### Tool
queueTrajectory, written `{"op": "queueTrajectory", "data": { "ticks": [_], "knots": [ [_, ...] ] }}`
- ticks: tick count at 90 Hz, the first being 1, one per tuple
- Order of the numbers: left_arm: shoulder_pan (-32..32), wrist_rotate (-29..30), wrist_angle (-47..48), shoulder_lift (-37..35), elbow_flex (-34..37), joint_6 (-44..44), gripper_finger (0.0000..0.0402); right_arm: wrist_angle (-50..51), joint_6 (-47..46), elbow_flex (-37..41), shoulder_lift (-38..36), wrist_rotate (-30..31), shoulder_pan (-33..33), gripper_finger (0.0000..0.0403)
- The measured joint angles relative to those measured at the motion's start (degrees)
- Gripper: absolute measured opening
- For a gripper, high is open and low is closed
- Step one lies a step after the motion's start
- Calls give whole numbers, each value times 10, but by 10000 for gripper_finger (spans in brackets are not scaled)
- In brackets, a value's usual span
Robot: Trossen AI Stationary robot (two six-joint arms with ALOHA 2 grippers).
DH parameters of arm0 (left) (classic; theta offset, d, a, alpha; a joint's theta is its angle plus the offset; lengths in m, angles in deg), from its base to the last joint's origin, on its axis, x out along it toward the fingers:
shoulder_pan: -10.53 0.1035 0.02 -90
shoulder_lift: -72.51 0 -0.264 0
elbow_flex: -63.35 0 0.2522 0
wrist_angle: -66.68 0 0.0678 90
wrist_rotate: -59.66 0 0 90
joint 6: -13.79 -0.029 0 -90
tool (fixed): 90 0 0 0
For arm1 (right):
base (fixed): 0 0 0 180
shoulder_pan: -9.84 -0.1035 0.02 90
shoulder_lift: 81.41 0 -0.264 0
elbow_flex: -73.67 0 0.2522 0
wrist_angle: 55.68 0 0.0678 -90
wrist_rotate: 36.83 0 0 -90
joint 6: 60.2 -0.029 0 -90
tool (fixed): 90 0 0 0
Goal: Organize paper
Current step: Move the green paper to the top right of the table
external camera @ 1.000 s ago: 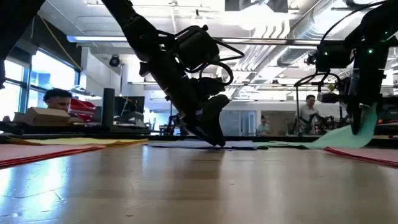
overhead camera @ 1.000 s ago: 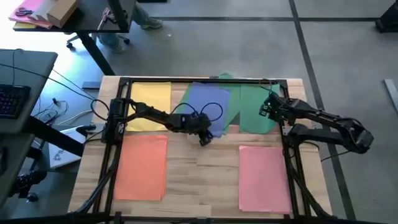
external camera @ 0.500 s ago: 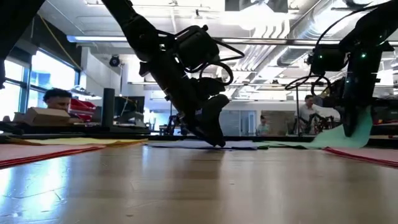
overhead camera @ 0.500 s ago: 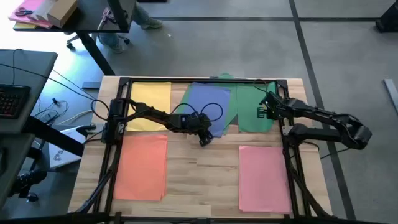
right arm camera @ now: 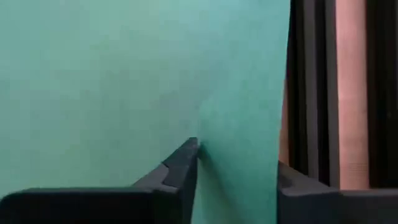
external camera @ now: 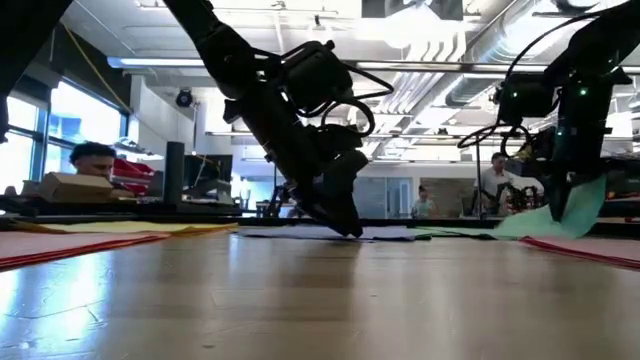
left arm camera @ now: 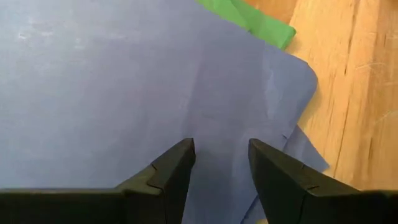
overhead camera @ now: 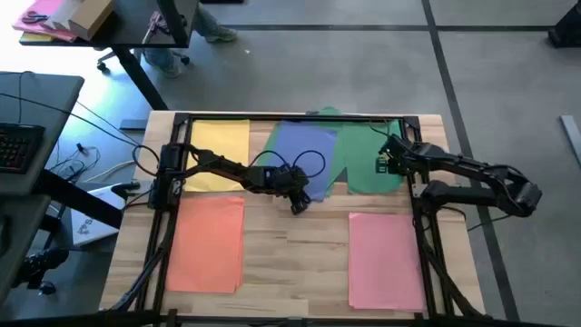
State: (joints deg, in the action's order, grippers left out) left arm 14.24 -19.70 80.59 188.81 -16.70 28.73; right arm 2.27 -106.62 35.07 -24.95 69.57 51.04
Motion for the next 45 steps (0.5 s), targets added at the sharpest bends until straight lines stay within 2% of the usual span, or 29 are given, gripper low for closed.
{"op": "queueTrajectory", "data": {
  "ticks": [12, 25, 32, 45],
  "knots": [
    [0, 0, 0, 0, 0, 0, 145, 5, 51, -12, -20, -3, -3, 162],
    [0, 0, 0, 0, 0, 0, 145, 38, 53, -35, -38, 39, -9, 204],
    [0, 0, 0, 0, 0, 0, 145, 65, 31, -39, -37, 65, -7, 214],
    [0, -1, -1, 0, 0, 0, 145, 60, 34, -39, -36, 63, -8, 218]
  ]
}}
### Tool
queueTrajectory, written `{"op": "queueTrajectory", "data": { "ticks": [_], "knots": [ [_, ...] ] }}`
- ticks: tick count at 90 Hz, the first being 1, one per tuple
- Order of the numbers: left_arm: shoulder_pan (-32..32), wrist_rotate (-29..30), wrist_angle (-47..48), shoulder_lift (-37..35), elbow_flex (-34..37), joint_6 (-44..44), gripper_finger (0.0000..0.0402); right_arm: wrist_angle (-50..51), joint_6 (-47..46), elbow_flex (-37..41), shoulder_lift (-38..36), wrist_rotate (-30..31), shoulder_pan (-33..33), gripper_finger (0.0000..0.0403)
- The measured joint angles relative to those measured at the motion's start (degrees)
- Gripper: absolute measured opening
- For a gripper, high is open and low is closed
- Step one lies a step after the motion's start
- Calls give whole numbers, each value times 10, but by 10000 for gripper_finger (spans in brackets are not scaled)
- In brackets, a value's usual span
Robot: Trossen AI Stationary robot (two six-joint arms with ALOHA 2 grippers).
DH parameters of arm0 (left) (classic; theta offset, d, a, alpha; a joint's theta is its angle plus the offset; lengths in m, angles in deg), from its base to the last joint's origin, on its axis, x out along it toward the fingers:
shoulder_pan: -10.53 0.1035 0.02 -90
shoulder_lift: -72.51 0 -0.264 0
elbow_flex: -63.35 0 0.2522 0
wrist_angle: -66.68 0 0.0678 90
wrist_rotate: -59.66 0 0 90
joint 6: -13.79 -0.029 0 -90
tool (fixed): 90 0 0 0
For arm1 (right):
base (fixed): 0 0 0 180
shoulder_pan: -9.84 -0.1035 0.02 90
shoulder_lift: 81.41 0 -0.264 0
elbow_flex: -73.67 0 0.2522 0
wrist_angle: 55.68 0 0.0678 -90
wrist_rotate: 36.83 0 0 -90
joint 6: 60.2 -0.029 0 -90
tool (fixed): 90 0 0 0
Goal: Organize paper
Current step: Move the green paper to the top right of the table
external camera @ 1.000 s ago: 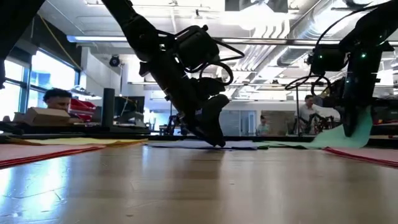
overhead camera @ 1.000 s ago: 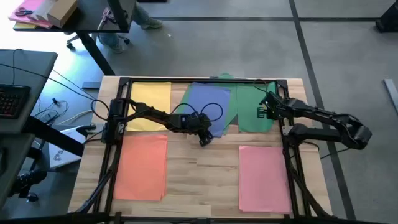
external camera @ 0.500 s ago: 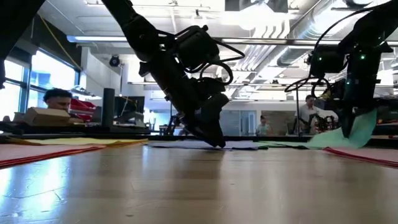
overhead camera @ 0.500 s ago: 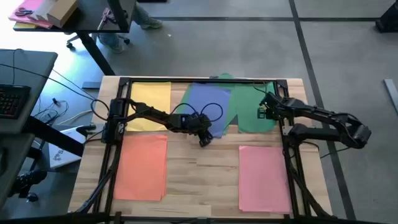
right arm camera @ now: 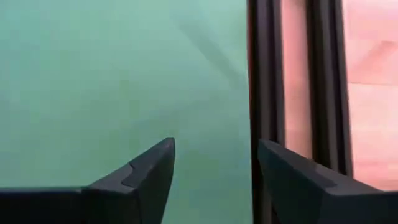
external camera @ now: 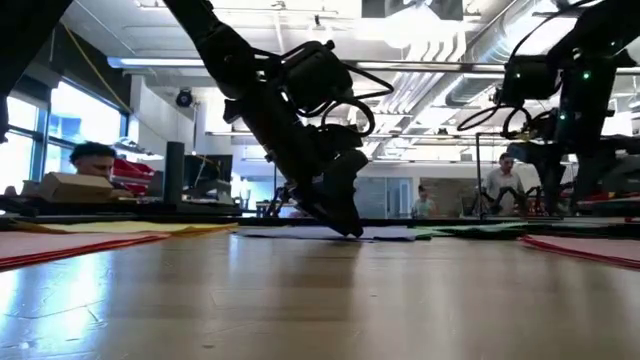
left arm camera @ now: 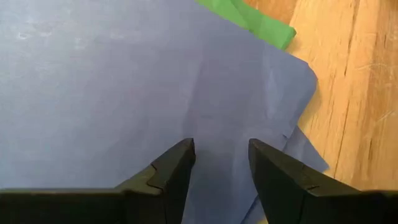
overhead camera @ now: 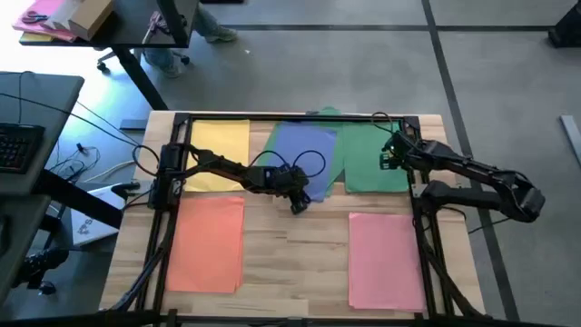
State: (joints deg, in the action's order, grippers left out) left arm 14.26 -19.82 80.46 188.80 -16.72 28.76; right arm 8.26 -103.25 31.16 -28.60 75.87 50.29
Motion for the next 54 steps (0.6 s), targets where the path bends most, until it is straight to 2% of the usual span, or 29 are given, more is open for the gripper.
{"op": "queueTrajectory", "data": {
  "ticks": [16, 35, 44, 54],
  "knots": [
    [0, -23, 0, 0, 0, 0, 145, -30, 24, 0, -1, -29, -3, 219],
    [3, -25, 3, 0, -26, 0, 145, -185, 185, -1, 9, -93, -76, 217],
    [9, -25, 3, 0, -40, -1, 145, -210, 184, 9, 47, -85, -98, 210],
    [17, -25, 5, 0, -48, -1, 145, -286, 163, 44, 98, -129, -106, 205]
  ]
}}
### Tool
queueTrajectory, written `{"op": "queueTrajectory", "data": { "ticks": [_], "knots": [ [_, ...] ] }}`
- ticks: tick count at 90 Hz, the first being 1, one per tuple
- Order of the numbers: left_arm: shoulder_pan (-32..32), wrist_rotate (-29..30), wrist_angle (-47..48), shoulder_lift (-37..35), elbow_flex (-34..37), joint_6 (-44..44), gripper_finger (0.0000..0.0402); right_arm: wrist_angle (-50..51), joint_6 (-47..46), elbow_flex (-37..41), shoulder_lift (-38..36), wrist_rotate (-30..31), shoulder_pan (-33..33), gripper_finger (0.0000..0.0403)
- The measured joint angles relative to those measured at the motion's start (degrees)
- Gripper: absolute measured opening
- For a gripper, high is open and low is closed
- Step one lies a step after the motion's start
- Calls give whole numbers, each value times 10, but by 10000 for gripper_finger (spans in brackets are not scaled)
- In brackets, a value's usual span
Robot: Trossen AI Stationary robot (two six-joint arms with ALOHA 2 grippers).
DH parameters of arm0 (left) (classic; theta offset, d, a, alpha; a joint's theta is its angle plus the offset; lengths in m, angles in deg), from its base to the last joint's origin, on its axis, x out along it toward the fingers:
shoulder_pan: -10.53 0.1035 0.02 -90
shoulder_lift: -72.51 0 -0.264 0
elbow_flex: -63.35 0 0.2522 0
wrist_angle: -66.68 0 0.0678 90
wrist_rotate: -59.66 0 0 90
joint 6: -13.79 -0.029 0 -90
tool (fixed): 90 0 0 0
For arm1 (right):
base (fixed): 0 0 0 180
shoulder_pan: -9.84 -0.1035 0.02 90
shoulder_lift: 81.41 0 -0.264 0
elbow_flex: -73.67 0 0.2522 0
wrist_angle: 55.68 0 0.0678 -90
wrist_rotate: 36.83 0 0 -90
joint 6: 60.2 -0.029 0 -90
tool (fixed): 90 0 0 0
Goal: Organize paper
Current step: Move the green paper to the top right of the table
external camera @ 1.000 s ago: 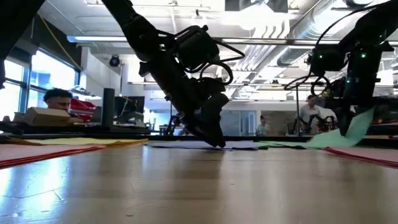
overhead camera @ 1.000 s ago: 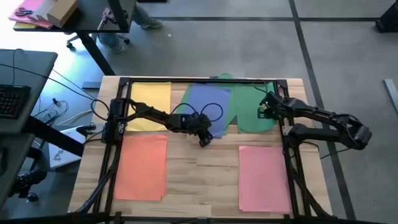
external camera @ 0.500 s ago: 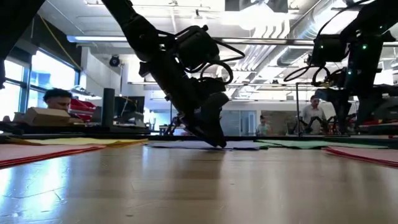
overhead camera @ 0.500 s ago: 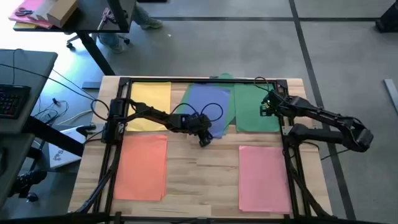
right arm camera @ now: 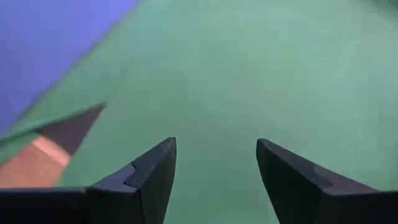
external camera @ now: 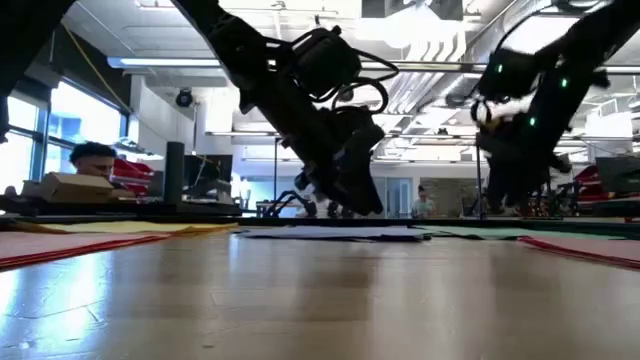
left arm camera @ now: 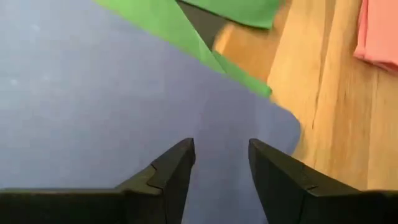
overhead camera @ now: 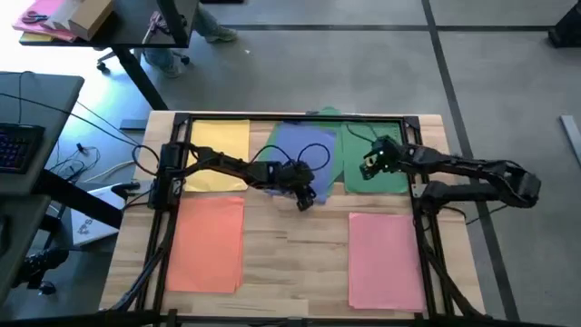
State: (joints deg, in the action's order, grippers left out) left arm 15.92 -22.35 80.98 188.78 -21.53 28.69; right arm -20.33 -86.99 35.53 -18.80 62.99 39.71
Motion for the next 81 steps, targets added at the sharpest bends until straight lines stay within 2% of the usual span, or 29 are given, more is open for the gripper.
{"op": "queueTrajectory", "data": {
  "ticks": [14, 37, 54, 81],
  "knots": [
    [8, 0, 16, 0, -3, 0, 145, -51, -21, 15, 44, 21, -5, 205],
    [10, 0, 68, 0, 2, 0, 145, -10, -43, 16, 85, 40, 16, 205],
    [5, 2, 84, 0, 20, 15, 145, 37, -90, 11, 69, 77, 16, 205],
    [-2, 5, 98, -2, 20, 10, 145, -11, -12, -10, 13, 60, 1, 204]
  ]
}}
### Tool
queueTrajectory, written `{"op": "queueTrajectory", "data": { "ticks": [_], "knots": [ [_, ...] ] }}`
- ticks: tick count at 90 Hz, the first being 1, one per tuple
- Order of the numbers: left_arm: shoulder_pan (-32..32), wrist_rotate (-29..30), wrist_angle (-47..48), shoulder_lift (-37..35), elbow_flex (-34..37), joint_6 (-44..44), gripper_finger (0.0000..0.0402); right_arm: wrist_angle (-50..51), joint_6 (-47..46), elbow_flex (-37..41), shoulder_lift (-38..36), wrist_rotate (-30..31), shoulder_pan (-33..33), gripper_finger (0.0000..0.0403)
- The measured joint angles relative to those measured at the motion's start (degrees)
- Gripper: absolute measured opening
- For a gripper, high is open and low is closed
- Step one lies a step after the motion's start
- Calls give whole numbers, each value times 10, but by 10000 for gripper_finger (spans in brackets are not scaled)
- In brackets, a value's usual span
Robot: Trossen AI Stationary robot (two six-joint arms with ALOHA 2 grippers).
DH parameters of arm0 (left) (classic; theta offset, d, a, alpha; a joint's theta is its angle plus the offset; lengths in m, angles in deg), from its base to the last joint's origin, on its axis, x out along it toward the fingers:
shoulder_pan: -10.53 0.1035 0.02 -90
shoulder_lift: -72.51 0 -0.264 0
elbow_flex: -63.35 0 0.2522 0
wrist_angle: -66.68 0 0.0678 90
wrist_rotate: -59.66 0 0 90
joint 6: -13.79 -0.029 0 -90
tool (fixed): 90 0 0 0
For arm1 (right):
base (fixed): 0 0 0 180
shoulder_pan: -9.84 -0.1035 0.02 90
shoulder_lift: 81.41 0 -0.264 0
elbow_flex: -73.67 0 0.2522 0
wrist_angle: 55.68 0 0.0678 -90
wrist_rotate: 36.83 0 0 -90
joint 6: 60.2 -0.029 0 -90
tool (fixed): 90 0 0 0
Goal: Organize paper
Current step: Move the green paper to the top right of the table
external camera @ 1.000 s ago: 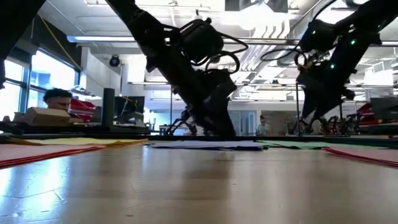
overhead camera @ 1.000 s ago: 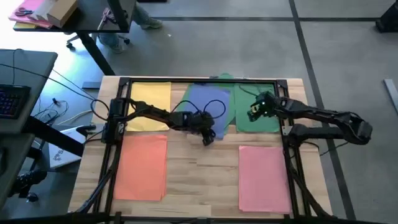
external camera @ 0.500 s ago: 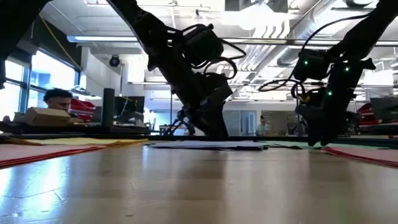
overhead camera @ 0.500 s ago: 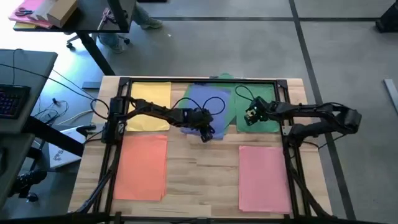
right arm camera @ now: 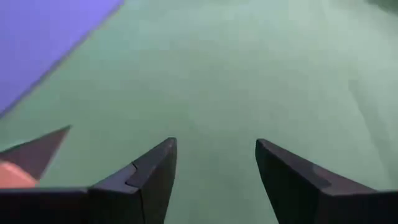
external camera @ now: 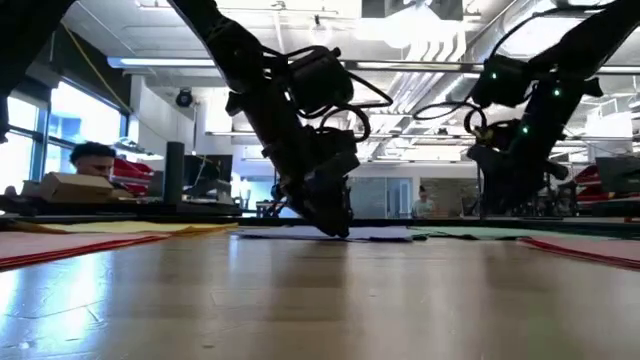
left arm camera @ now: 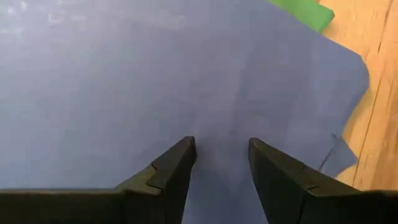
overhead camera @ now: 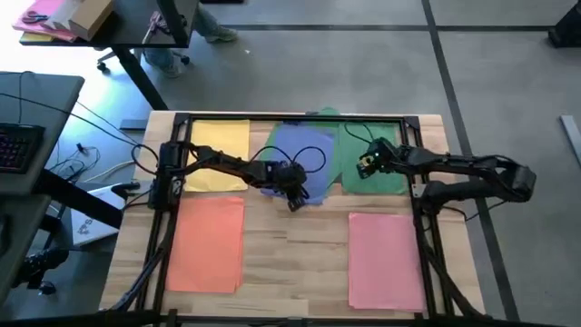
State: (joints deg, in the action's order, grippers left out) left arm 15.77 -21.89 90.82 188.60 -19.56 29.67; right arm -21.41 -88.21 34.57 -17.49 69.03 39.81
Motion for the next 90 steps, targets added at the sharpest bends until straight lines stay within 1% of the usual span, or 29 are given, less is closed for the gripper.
{"op": "queueTrajectory", "data": {
  "ticks": [8, 19, 33, 44, 58, 68, 82, 90],
  "knots": [
    [0, 0, 0, 0, 0, 4, 145, 0, -3, 0, 8, -1, 0, 204],
    [0, 0, 0, 0, 0, 4, 145, -16, 12, 0, 41, -27, -1, 204],
    [0, -1, 1, 0, 0, 2, 145, -28, 4, 0, 108, -27, -1, 204],
    [0, -3, 11, 1, 0, -15, 145, -24, -22, -4, 131, -20, -1, 204],
    [-3, -4, 35, 0, -1, -29, 145, 8, -45, -3, 117, -5, -1, 204],
    [-4, -4, 44, -1, 0, -29, 145, 21, -42, -1, 93, 0, 0, 204],
    [-3, -4, 49, 1, -8, -30, 145, 32, -38, -6, 59, -11, 0, 204],
    [-3, -4, 53, 1, -12, -30, 145, 28, -5, -18, 46, -24, -6, 204]
  ]
}}
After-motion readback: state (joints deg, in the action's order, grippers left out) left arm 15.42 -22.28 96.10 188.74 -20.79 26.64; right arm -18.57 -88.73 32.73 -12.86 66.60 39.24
